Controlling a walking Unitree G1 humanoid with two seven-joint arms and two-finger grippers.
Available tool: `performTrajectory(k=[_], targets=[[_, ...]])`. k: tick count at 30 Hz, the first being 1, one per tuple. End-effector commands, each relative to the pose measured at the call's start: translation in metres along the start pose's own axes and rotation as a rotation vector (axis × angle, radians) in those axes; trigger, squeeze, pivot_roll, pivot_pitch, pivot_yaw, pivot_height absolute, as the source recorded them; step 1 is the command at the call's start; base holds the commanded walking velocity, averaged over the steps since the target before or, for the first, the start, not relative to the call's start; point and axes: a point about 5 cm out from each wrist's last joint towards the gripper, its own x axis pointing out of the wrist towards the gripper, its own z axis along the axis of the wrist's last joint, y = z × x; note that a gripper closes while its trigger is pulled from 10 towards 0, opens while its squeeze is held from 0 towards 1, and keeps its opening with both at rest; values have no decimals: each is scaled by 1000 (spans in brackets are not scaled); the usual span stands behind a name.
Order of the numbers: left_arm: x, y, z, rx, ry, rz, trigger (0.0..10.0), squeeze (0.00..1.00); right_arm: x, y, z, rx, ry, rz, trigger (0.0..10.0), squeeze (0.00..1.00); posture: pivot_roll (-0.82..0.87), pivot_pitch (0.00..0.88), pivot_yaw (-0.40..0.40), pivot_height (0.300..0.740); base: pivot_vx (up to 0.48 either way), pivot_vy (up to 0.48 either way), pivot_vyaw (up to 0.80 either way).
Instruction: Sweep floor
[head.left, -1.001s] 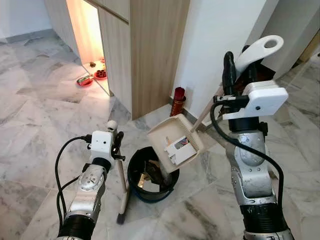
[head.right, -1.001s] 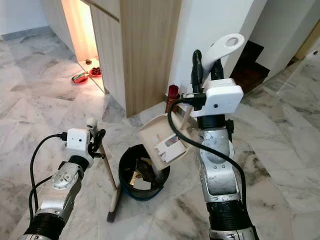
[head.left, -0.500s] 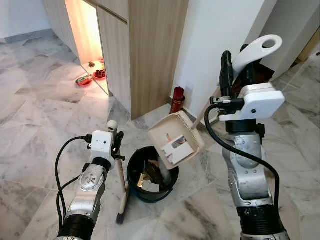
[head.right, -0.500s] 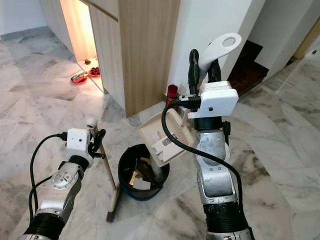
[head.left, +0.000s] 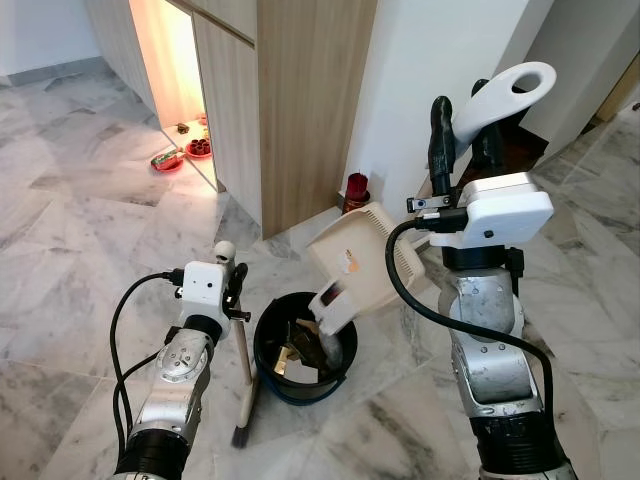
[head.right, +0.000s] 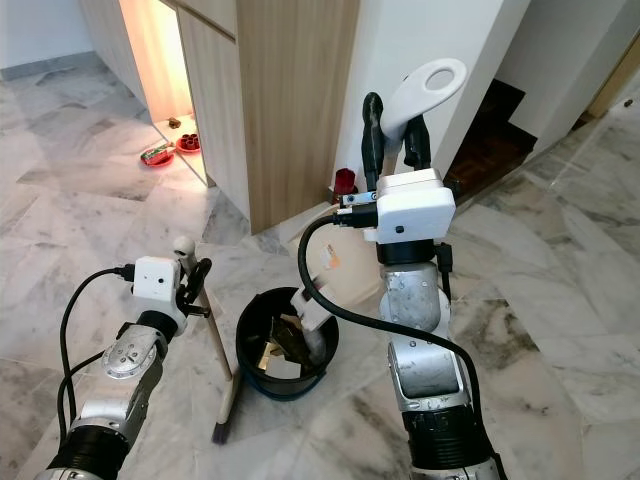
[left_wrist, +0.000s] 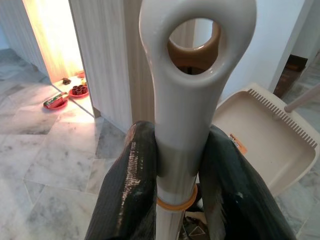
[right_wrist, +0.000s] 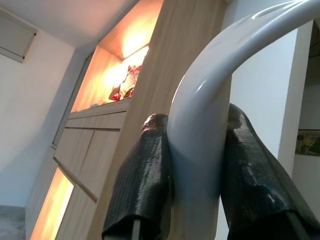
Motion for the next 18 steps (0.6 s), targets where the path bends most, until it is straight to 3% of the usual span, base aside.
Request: performTrajectory(k=[1, 9, 18], targets=[[3, -3, 7, 2, -33, -19, 10000, 0, 6, -4, 18, -10, -107, -13, 10000, 0, 236, 66, -114, 740, 0, 0, 0], [3, -4, 5, 1, -31, -23, 10000, 0, 6, -11, 12, -75, -83, -21, 10000, 0, 231, 56, -112, 740, 0, 0, 0], [1, -2, 1, 7, -18, -17, 10000, 0, -11, -59, -28, -211, 121, -194, 10000, 0, 226, 33, -108, 740, 0, 0, 0]])
